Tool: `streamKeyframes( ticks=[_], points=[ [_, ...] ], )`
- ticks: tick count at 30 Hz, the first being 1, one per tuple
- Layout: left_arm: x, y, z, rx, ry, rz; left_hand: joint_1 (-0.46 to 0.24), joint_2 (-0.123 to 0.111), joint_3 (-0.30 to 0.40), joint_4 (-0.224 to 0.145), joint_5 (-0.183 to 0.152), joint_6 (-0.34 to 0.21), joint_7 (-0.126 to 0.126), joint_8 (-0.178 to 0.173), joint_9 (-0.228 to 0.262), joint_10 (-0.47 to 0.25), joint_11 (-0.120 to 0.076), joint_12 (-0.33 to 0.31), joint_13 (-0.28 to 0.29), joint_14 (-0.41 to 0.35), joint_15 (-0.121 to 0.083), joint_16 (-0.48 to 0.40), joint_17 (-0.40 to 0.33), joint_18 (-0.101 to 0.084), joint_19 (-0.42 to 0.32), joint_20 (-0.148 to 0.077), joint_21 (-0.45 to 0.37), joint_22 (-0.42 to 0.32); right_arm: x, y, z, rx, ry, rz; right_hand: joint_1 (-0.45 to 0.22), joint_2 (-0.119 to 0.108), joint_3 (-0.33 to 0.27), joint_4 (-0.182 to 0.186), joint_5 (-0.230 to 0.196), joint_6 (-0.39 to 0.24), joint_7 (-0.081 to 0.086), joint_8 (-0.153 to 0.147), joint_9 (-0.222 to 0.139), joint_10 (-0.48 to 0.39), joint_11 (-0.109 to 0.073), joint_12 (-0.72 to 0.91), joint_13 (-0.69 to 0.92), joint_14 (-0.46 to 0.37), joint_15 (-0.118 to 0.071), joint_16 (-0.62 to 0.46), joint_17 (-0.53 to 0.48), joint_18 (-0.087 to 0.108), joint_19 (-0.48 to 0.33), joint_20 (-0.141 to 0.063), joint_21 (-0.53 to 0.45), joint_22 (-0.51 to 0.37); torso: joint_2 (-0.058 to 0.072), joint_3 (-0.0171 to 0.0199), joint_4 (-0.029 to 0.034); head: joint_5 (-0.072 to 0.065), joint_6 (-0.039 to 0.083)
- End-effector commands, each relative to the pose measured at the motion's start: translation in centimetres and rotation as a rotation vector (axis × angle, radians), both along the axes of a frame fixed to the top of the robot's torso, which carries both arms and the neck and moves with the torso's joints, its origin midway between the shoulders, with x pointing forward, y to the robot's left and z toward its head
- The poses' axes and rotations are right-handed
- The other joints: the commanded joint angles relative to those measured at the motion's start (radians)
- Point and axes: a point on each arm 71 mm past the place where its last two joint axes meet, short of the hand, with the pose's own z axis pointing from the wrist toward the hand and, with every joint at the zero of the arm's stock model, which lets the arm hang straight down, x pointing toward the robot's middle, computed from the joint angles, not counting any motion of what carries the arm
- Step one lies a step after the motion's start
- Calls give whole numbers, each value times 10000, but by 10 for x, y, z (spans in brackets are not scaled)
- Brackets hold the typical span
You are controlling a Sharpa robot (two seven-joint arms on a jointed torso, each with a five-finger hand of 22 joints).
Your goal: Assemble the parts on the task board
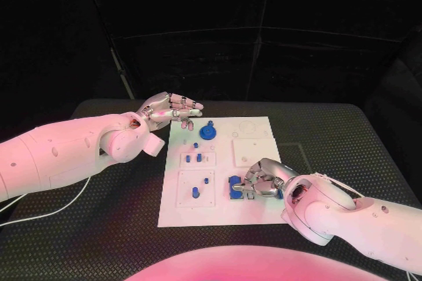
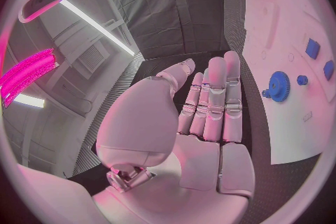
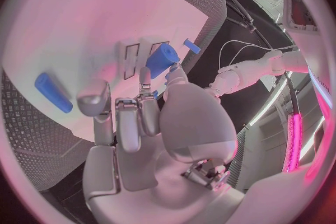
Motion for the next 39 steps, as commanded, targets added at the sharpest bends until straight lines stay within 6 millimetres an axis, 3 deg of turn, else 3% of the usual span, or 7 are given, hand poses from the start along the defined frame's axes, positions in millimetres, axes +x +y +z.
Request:
streamKeyframes(
  ticks=[1, 10, 27, 30, 32, 35, 39],
  points=[
    [0, -1, 1, -96, -40, -104, 6, 99, -57, -9, -41, -48, 3, 29, 11, -71, -24, 65, -17, -76, 9, -58, 11, 44, -53, 39, -37, -11, -1, 3, 2, -150, -242, 415, 383, 8, 38, -219, 85, 58, -44, 88, 49, -33, -59, -67, 596, 934, -76, 2, 2047, -62, -32, -45, 14, 36, -2, -1, 8, -10, -12],
    [0, -1, 1, -90, -37, -91, 6, 99, -57, -9, -41, -48, 3, 29, 11, -71, -24, 65, -17, -76, 9, -58, 11, 44, -53, 39, -37, -11, 1, 2, 2, -323, -439, 193, 768, 226, 139, -453, 215, 159, -107, 222, 169, -8, -110, -54, 621, 941, -112, 15, 2079, -68, -7, -74, 33, 85, 8, 0, 5, 4, -22],
    [-1, 0, 2, -94, -41, -85, 6, 99, -57, -9, -41, -48, 3, 29, 11, -71, -24, 65, -17, -76, 9, -58, 11, 44, -53, 39, -37, -11, -1, -2, 9, 178, -873, 194, 591, 242, 2, -363, 312, 172, -125, 299, 241, 24, -131, -15, 669, 943, -136, 19, 2089, -74, 9, -100, 43, 111, -2, 7, -4, -44, -13],
    [-1, 1, 2, -90, -42, -71, 6, 99, -57, -9, -41, -48, 3, 29, 11, -71, -24, 65, -17, -76, 9, -58, 11, 44, -53, 39, -37, -11, -3, -11, 11, 550, -776, 37, 57, 315, -263, 50, 702, -56, -49, 132, 190, 43, -72, -4, 689, 946, -98, 25, 2104, -81, 24, -83, 49, 123, -11, 2, -7, -64, -9],
    [-1, 1, 2, -88, -46, -61, 6, 99, -57, -9, -41, -48, 3, 29, 11, -71, -24, 65, -17, -76, 9, -58, 11, 44, -53, 39, -37, -11, -5, -19, 13, 709, -656, -102, -19, 314, -347, 147, 728, -167, -10, 17, 137, 34, -42, -23, 676, 945, -75, 23, 2099, -79, 22, -68, 43, 115, -22, -7, -15, -94, -15],
    [-1, 1, 2, -90, -49, -59, 6, 99, -57, -9, -41, -48, 3, 29, 11, -71, -24, 65, -17, -76, 9, -58, 11, 44, -53, 39, -37, -11, -5, -32, 17, 764, -604, -303, 92, 364, -383, 166, 797, -291, 61, -197, 1, 27, 16, -37, 673, 946, -29, 23, 2101, -80, 21, -32, 39, 113, -19, -10, -6, -164, -11],
    [-1, 1, 2, -87, -49, -51, 6, 99, -57, -9, -41, -48, 3, 29, 11, -71, -24, 65, -17, -76, 9, -58, 11, 44, -53, 39, -37, -11, -3, -52, 20, 537, -612, -430, 529, 617, -329, 58, 983, -348, 214, -803, -416, 53, 142, -21, 715, 944, 74, 21, 2096, -79, 28, 55, 44, 135, -15, -11, -9, -218, -4]
  ],
)
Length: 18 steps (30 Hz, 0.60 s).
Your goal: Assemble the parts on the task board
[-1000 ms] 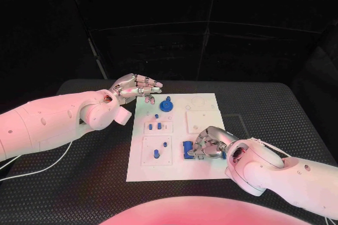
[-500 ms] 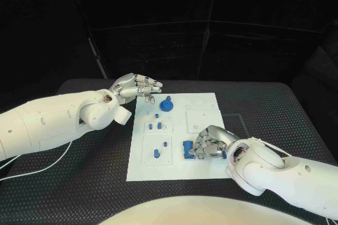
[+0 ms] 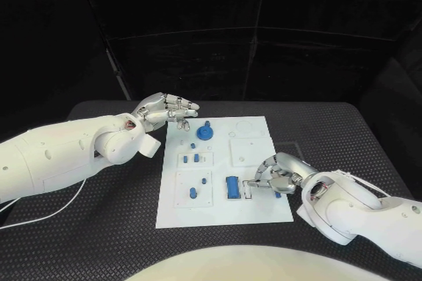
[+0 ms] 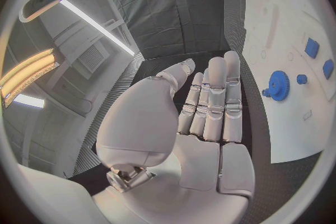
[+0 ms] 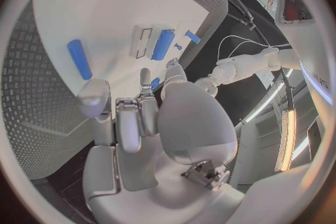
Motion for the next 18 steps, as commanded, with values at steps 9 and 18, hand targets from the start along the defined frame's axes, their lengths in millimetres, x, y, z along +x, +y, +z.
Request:
streamKeyframes(
  ticks=[9, 18],
  points=[
    [-1, -2, 2, -111, -60, -96, 6, 99, -57, -9, -41, -48, 3, 29, 11, -72, -24, 65, -17, -76, 9, -59, 13, 45, -52, 39, -37, -13, 6, -35, 0, -885, -480, -46, 633, 182, -135, -203, -4, 687, 19, -873, -637, 88, 75, -51, 732, 913, 117, 34, 2130, -71, 0, 153, 43, 39, 10, 2, -11, -213, 98],
    [-2, 0, 2, -113, -70, -69, 6, 99, -57, -9, -41, -48, 3, 29, 11, -72, -24, 65, -17, -76, 9, -59, 13, 45, -52, 39, -37, -13, 8, -42, -3, -2546, -680, 281, 233, -27, -521, 70, -35, 884, -34, -1012, -623, -6, 28, -305, 541, 877, 66, -39, 1978, -55, -48, 99, -38, -78, -1, 10, -26, -368, 106]
  ],
)
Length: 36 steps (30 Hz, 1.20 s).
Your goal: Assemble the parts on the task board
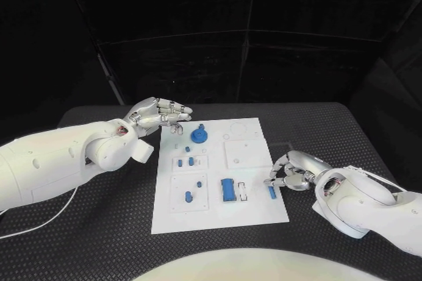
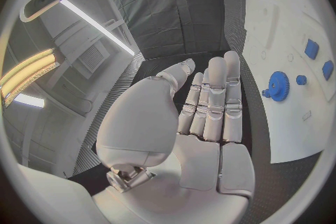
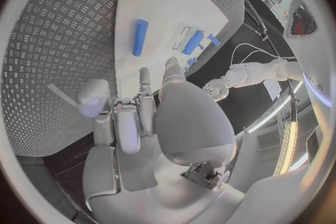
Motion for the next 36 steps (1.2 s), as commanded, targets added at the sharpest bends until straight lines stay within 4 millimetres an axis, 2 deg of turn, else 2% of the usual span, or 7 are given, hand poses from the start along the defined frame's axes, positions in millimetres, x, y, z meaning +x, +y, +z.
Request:
streamKeyframes(
  ticks=[1, 5, 13, 22, 28, 33, 36],
  points=[
    [0, -1, 2, -99, -78, -63, 6, 99, -57, -9, -41, -48, 3, 29, 11, -72, -24, 65, -17, -76, 9, -59, 13, 45, -52, 39, -37, -14, 0, 2, -1, -1186, -204, 451, -159, -25, -76, -10, 31, 90, -17, -71, 10, -24, -29, -41, 76, 876, -34, -39, 1977, -55, -14, -13, -43, -23, -4, 19, -21, -49, -1],
    [0, -1, 2, -100, -79, -61, 6, 99, -57, -9, -41, -48, 3, 29, 11, -72, -24, 65, -17, -76, 9, -59, 13, 45, -52, 39, -37, -14, 1, 3, -2, -1612, -271, 631, -158, -50, -113, 16, -14, 193, -48, -47, 45, -33, -52, -70, 60, 872, -48, -48, 1963, -52, -23, -23, -62, -44, 1, 3, 34, -154, -6],
    [0, -1, 2, -95, -79, -61, 6, 99, -57, -9, -41, -48, 3, 29, 11, -72, -24, 65, -17, -76, 9, -59, 13, 45, -52, 39, -37, -14, 2, 5, -6, -2248, -256, 980, -165, -74, -161, 68, -60, 361, -105, 21, 132, -49, -98, -122, 30, 864, -83, -68, 1925, -46, -37, -49, -94, -78, 9, 11, 20, -133, -70],
    [0, 0, 2, -84, -75, -45, 6, 99, -57, -9, -41, -48, 3, 29, 11, -72, -24, 65, -17, -76, 9, -59, 13, 45, -52, 39, -37, -14, 1, 6, -11, -2651, -37, 1250, -116, -67, -167, 80, -65, 484, -158, 96, 235, -49, -142, -138, 28, 862, -118, -75, 1917, -44, -40, -78, -112, -89, 18, 16, 24, -146, -80],
    [1, 0, 1, -82, -84, -34, 6, 99, -57, -9, -41, -48, 3, 29, 11, -72, -24, 65, -17, -76, 9, -59, 13, 45, -52, 39, -37, -14, -4, 9, -16, -2804, 286, 1462, -76, -76, -170, 69, -59, 522, -179, 129, 287, -55, -160, -157, 18, 860, -134, -82, 1904, -42, -48, -92, -127, -108, 11, 5, 25, -155, -97],
    [1, -1, 1, -85, -86, -44, 6, 99, -57, -9, -41, -48, 3, 29, 11, -72, -24, 65, -17, -76, 9, -59, 13, 45, -52, 39, -37, -14, -8, 11, -22, -2862, 520, 1579, 239, -50, -96, -98, 73, 536, -224, 181, 430, -65, -205, -188, 10, 859, -177, -87, 1900, -40, -54, -134, -154, -128, 12, 9, 20, -154, -116],
    [1, -1, 2, -87, -87, -45, 6, 99, -57, -9, -41, -48, 3, 29, 11, -72, -24, 65, -17, -76, 9, -59, 13, 45, -52, 39, -37, -14, -7, 14, -25, -2903, 471, 1623, 900, 160, 190, -460, 302, 460, -261, 154, 513, -88, -249, -230, -7, 857, -220, -96, 1887, -38, -57, -171, -176, -144, 7, 14, 27, -125, -97]
  ],
)
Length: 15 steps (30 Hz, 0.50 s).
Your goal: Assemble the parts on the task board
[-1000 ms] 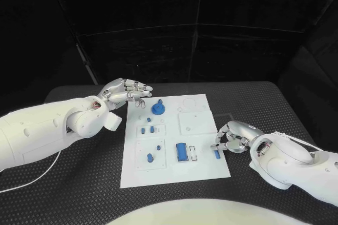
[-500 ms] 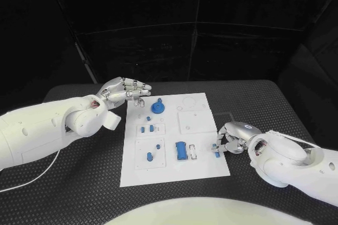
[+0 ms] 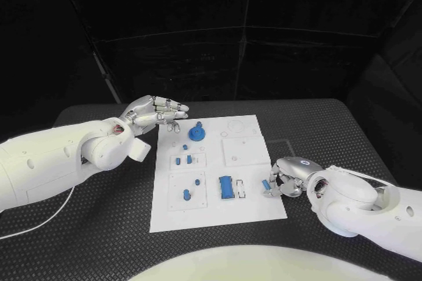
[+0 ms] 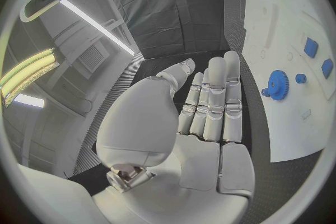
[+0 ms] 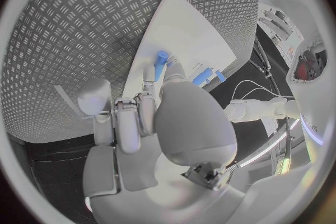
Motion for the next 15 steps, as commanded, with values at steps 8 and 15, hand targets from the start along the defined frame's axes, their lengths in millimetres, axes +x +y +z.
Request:
streamKeyframes(
  ticks=[8, 15],
  points=[
    [0, -1, 2, -95, -82, -56, 13, 111, -69, -18, -39, -69, 6, 46, 13, -104, -21, 105, -21, -87, 11, -55, 24, 46, -51, 42, -48, -22, 0, 5, -12, -340, 102, 110, 987, 700, 628, -427, -364, -218, 13, -262, 45, -40, -67, -131, 0, 894, -89, -65, 1884, -44, 21, -106, -73, -26, -5, -5, 13, 90, -2],
    [0, -1, 2, -98, -80, -64, -2, 116, -76, -7, -40, -72, 9, 49, 13, -108, -19, 112, -22, -87, 14, -54, 25, 45, -51, 44, -50, -24, 0, 9, -13, -287, 93, 130, 1620, 1021, 1340, -805, -829, -251, -16, -398, 81, -71, -96, -170, 3, 896, -124, -65, 1893, -37, 26, -135, -91, -29, -6, 6, -1, 104, 9]
  ],
)
